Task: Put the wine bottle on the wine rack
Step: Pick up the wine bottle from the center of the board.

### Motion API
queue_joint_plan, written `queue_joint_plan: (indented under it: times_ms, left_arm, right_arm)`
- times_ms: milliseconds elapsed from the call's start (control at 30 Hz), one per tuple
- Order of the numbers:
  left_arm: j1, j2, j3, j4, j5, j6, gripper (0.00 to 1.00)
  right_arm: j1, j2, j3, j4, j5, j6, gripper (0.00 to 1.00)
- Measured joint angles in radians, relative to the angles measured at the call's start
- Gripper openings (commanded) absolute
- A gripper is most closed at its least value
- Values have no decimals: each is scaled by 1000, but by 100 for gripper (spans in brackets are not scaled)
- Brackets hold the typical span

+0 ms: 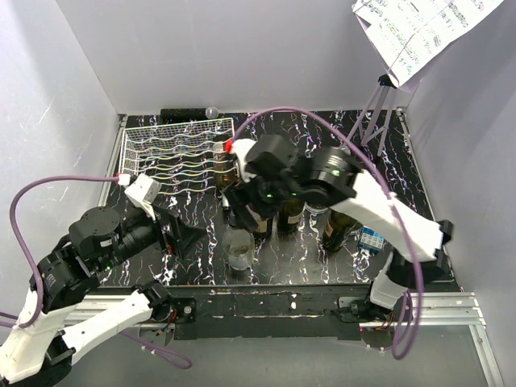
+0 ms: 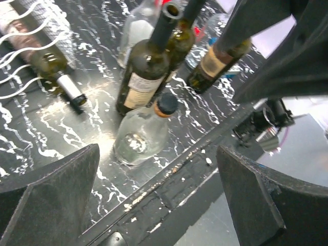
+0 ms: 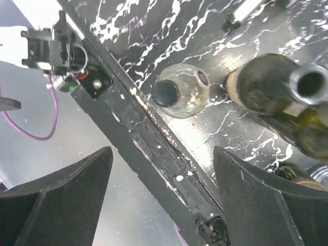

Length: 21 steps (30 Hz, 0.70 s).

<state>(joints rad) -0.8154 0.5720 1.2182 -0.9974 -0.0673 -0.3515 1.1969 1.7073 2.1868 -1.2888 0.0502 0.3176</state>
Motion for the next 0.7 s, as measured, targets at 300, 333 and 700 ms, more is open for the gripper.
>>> queue_joint_plan:
  times_ms: [300, 333, 700]
  left_arm:
    - [0, 298, 207, -119, 200, 80, 98]
    - [0, 359, 243, -140, 199, 90, 98]
    - [1, 678, 347, -290, 253, 120, 98]
  right_arm:
    - [-81, -256, -210, 52, 188, 116, 83]
    - [-92, -265, -233, 52, 200, 126, 83]
    - [-150, -410, -386, 58, 285, 187, 83]
